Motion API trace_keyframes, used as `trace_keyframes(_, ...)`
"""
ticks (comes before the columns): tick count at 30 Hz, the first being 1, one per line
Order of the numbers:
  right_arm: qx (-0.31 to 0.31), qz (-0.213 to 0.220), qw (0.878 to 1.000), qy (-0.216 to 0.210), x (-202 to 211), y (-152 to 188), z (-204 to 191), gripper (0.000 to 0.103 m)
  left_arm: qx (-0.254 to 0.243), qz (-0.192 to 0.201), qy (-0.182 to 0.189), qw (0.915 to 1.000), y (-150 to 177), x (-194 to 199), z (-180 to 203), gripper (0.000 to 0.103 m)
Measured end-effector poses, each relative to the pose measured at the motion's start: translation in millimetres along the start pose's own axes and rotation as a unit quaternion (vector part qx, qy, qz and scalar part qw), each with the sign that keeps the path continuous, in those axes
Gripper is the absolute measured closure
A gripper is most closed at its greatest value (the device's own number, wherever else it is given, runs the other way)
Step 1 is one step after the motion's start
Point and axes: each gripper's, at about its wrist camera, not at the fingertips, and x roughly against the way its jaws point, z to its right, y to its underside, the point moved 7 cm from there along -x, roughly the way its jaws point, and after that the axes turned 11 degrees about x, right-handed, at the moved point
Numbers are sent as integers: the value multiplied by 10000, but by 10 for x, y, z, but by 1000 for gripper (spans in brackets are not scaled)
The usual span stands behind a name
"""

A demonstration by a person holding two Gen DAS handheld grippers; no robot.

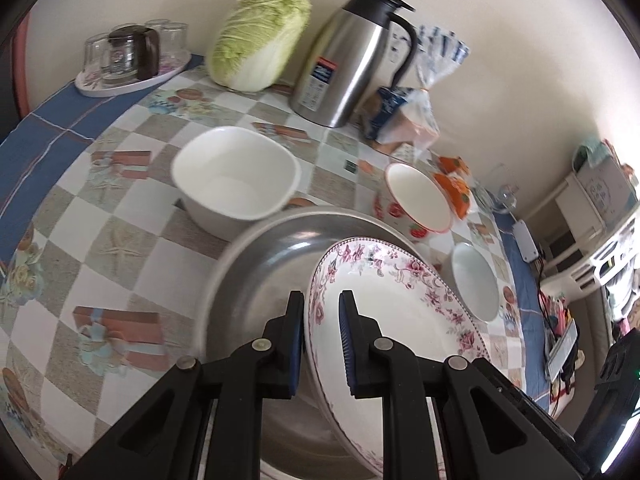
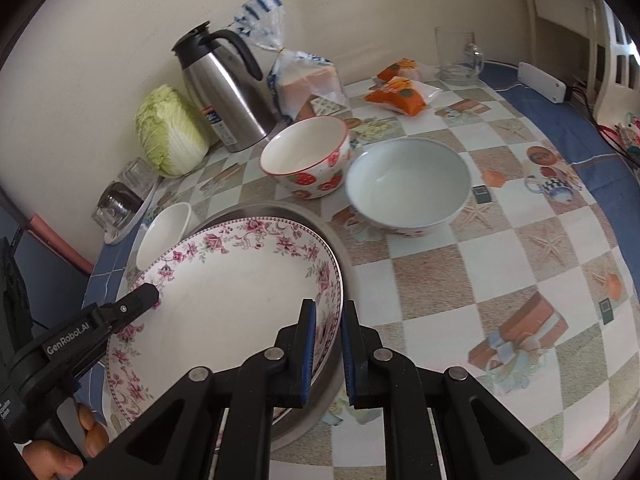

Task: Organize plates and bowls
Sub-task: 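Lower the pink-floral plate flat into the steel tray with both grippers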

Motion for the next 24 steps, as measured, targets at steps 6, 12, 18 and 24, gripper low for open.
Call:
trace_keyframes(6, 159, -83, 9998, -108, -112, 1, -227, 90, 225, 63, -78, 9997, -104, 10, -216, 86)
trace_keyframes(12, 203, -157, 9996, -145, -199, -15, -297, 90, 396, 30, -44, 9992, -142, -32, -298, 86)
trace_keyframes(18, 153, -181, 9997, -108, -261, -48, -246, 90, 369, -64, -85, 9993, -101, -131, -287, 86)
trace_keyframes(24, 121, -289, 9995, -75, -346, -40, -190, 90, 412, -154, -158, 9989, -63, -257, -318, 86)
